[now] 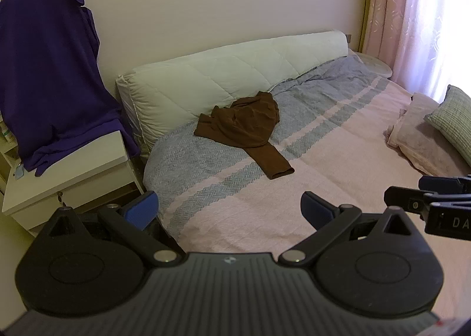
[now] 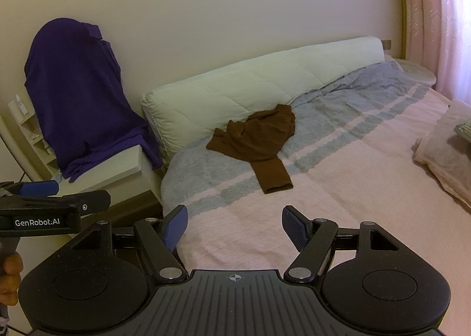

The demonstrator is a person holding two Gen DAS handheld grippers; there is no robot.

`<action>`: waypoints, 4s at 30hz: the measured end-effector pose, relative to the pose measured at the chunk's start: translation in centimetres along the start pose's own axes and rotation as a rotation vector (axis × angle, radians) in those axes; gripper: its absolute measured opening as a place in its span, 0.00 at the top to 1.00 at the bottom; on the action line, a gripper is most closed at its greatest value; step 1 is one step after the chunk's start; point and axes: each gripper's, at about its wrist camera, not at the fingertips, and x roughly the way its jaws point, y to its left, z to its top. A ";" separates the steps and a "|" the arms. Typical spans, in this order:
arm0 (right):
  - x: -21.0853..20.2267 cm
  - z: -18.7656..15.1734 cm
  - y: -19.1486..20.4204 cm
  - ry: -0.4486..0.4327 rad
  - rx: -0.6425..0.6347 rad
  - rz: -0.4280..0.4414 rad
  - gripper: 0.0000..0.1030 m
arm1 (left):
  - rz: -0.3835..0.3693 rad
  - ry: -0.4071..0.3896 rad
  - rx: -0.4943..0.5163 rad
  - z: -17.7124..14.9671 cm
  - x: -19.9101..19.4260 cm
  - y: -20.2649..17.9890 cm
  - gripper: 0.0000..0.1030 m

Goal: Fold large clothes
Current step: 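Move both grippers toward the crumpled brown shirt on the bed, then grasp the brown shirt with both grippers and lift it off the bed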

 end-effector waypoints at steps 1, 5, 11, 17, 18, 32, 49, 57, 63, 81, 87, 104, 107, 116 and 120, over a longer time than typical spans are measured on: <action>0.0 -0.1 -0.2 0.002 -0.002 0.001 0.34 | 0.004 0.002 -0.003 -0.2 0.0 -0.3 0.02; -0.3 -0.2 -1.1 0.000 -0.004 0.011 0.34 | 0.019 0.010 -0.012 -0.3 0.3 -0.9 0.02; -0.6 -0.5 -2.7 -0.007 0.003 0.026 0.34 | 0.035 0.015 -0.020 -0.8 0.4 -2.4 0.02; -0.6 0.0 -3.8 -0.016 0.010 0.040 0.34 | 0.058 0.026 -0.028 -1.1 0.9 -3.4 0.02; -0.4 0.2 -3.9 -0.015 0.011 0.041 0.34 | 0.060 0.026 -0.028 -1.0 1.0 -3.5 0.02; 6.1 3.1 -5.8 0.042 0.089 -0.012 0.34 | 0.042 0.096 0.007 2.1 8.3 -2.6 0.01; 26.1 12.2 -6.9 0.149 0.239 -0.152 0.34 | -0.061 0.259 0.129 11.8 30.3 5.1 0.02; 37.9 14.7 -8.9 0.202 0.289 -0.180 0.34 | -0.069 0.324 0.158 15.0 42.8 9.0 0.02; 46.2 15.7 -11.1 0.228 0.301 -0.186 0.34 | -0.108 0.335 0.184 16.4 51.9 9.6 0.05; 68.4 13.9 -21.6 0.189 0.540 -0.200 0.44 | -0.228 0.332 0.112 18.4 74.7 7.2 0.25; 66.5 13.9 -19.8 0.111 0.456 -0.094 1.00 | -0.219 0.329 0.115 17.3 74.3 7.1 0.91; 28.5 13.0 -19.5 -0.529 0.573 -0.159 1.00 | -0.584 -0.084 0.267 24.0 47.4 -1.2 0.93; 20.3 12.0 -19.4 -0.625 0.570 -0.235 1.00 | -0.691 -0.136 0.317 25.2 41.4 -5.3 0.93; -6.4 6.3 -17.4 -0.864 0.522 -0.555 1.00 | -1.029 -0.235 0.456 24.6 21.9 -19.9 0.93; -16.4 3.5 -15.2 -0.933 0.485 -0.672 1.00 | -1.187 -0.286 0.490 22.3 12.5 -25.4 0.93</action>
